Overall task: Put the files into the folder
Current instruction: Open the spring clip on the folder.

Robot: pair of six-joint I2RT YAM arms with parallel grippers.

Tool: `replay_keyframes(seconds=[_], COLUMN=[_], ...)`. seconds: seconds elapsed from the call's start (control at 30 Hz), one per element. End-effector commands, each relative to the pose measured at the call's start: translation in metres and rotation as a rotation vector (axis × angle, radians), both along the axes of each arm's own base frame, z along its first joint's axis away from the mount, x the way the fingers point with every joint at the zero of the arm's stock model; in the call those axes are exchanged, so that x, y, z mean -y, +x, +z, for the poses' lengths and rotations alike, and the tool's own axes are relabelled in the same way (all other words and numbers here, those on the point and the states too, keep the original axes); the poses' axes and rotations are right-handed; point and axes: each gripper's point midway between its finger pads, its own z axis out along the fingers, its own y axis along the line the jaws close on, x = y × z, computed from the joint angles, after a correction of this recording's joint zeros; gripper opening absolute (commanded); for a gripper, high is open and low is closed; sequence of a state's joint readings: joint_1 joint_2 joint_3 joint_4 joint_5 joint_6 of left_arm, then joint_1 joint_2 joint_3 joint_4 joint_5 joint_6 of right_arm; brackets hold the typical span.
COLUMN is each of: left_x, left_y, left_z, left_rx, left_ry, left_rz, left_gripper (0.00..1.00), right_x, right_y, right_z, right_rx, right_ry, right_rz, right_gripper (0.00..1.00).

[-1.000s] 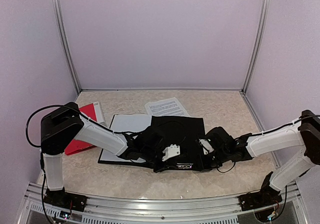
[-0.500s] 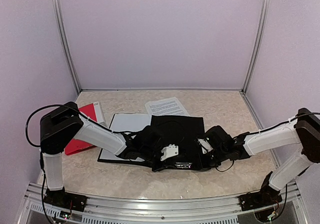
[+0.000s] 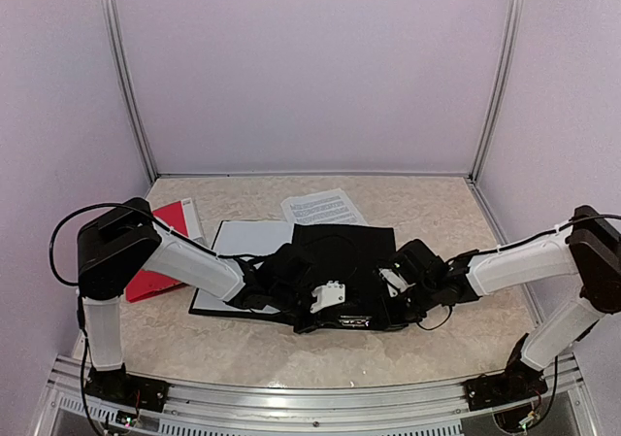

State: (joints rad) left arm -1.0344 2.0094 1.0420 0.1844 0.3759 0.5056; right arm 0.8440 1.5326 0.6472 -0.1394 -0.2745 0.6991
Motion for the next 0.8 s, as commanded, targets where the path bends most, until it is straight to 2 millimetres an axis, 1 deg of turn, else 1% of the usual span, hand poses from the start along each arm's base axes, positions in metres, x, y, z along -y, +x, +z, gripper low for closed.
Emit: replay_keyframes(seconds=[0.0, 0.23, 0.43, 0.57, 0.77], left_x=[-0.023, -0.023, -0.024, -0.024, -0.023], left_y=[-0.060, -0.064, -0.064, -0.062, -0.059], left_z=[-0.040, -0.037, -0.037, -0.038, -0.038], left_rx=[-0.160, -0.173, -0.174, -0.174, -0.172], left_ry=[0.120, 0.119, 0.131, 0.139, 0.141], left_rz=[-0.157, -0.177, -0.174, -0.166, -0.144], left_gripper=[0.21, 0.20, 0.20, 0.20, 0.22], right_x=[0.020, 0.021, 0.014, 0.010, 0.002], right_y=[0.024, 0.037, 0.042, 0.046, 0.048], right_z=[-0.024, -0.016, -0.013, -0.002, 0.021], right_rx=[0.072, 0.108, 0.118, 0.145, 0.186], right_ry=[-0.132, -0.135, -0.122, -0.104, -0.042], right_rz=[-0.068, -0.070, -0.053, -0.041, -0.025], right_gripper=[0.00, 0.00, 0.00, 0.00, 0.00])
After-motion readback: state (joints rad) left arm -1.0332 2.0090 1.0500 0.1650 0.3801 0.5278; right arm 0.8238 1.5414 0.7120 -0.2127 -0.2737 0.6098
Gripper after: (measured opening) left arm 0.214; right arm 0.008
